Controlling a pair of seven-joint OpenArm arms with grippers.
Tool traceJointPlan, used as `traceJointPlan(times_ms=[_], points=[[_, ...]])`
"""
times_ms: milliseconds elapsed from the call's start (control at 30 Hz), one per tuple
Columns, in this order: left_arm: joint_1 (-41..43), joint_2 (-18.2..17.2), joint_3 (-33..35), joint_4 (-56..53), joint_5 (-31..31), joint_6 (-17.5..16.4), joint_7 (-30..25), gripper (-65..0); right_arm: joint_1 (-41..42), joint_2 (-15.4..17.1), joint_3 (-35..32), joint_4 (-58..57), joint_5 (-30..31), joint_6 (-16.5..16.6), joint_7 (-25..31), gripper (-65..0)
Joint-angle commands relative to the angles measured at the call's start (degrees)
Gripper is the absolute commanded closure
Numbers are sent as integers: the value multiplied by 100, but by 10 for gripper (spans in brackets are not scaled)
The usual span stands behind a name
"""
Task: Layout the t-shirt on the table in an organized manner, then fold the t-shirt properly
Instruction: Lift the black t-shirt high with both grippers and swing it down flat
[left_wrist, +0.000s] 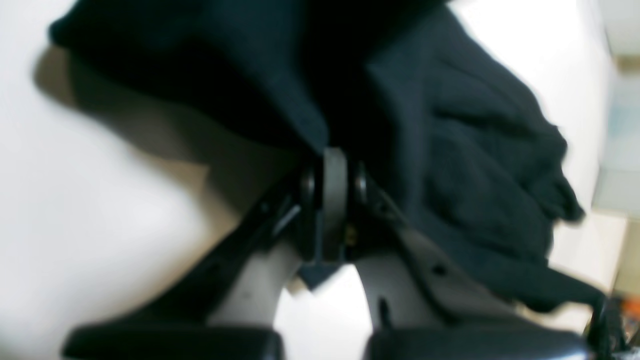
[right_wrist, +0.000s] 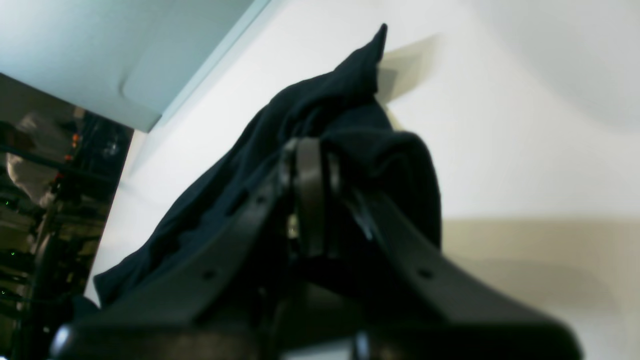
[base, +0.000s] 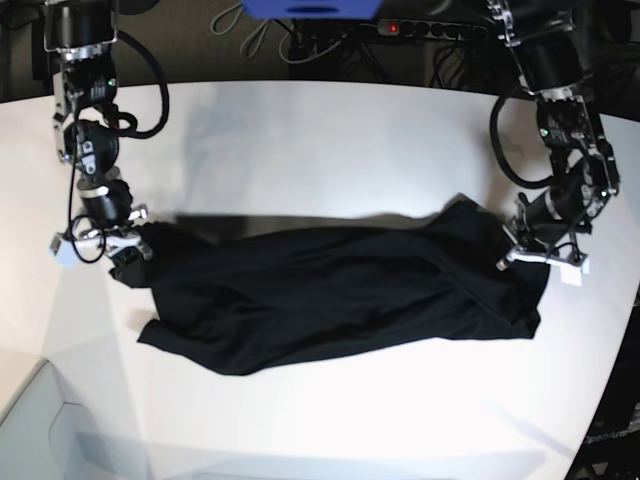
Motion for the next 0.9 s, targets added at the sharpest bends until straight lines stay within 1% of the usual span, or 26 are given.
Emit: traceJointPlan(times_ms=[0,33,100,133,200,267,333,433,500,600,700,767,867], points=[[65,-111,-53,387,-344,-8,17,0,84,143,55,124,58,69,152,0],[179,-120,-150,660,-555,-8,70,-2,76,178,63,124,58,69,152,0],[478,-120,-607,1240,-1039,-8,149,-2,58,213,72,203,58,69,152,0],[548,-120,-801,1389,-1224,-8,158,-2,40,284,72,238,58,69,152,0],[627,-128,-1135,1618,-1461,-8,158,-2,-4,407,37,273,58,69,152,0],[663,-155,-1390,1803,-1593,-8,184,-2,-223,503,28,396,58,78,152,0],[768,-339,-1636,1935,-1689,-8,386,-2,-513,591,28,590,58,78,152,0],[786,-410,-1935,1996,-2015,-8,597,-2,-891,627,46,897,58,78,152,0],[786,-427,-2093,1970,-2199,-8,633,-2,-1111,635,19,1135,58,78,152,0],[707,-436,-2111,1961,-2226,-8,597,-2,-1234,635,19,1451,58,78,152,0],[320,-436,-2031,1970,-2235,-8,659,-2,-1226,644,19,1715,58,78,152,0],[135,-436,-1952,2022,-2235,-8,659,-2,-1226,776,55,1926,58,78,29,0],[-181,-436,-1794,2022,-2217,1,659,-2,-1173,1022,55,2181,58,78,-402,0]])
